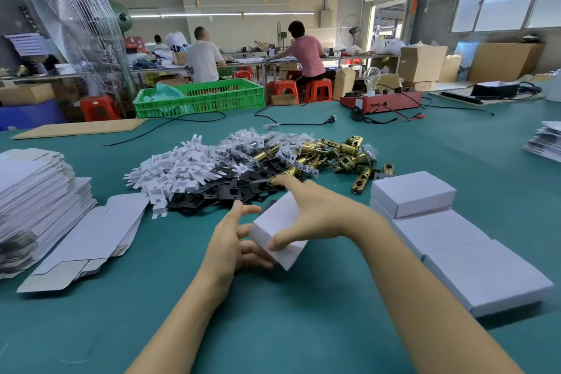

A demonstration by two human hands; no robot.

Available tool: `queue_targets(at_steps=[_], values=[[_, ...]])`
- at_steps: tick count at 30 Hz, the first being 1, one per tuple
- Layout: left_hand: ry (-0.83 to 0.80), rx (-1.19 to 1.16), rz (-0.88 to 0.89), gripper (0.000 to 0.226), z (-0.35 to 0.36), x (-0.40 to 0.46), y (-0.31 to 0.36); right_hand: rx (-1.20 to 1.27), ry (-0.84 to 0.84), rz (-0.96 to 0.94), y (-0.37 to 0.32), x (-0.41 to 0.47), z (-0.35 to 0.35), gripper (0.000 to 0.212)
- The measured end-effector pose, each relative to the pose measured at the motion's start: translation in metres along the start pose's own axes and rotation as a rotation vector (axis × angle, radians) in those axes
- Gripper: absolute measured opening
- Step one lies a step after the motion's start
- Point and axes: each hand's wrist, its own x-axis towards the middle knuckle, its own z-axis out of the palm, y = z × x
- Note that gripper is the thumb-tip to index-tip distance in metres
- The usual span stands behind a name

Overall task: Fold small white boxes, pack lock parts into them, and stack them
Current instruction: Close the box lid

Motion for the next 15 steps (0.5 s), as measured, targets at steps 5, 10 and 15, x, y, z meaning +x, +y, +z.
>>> queue_targets(at_steps=[5,10,15], values=[[0.003,-0.128,-0.037,0.057,-0.001,0.003,0.003,-0.007,0.155,0.165,0.026,-0.034,-0.059,0.101],[-0.020,-0.080,-0.037,0.067,0.001,0.004,0.001,-0.024,0.273,0.455,0.066,-0.076,-0.101,0.102],[-0.019,-0.081,-0.026,0.070,0.000,0.004,0.001,-0.121,0.147,0.697,0.090,-0.090,-0.101,0.120]])
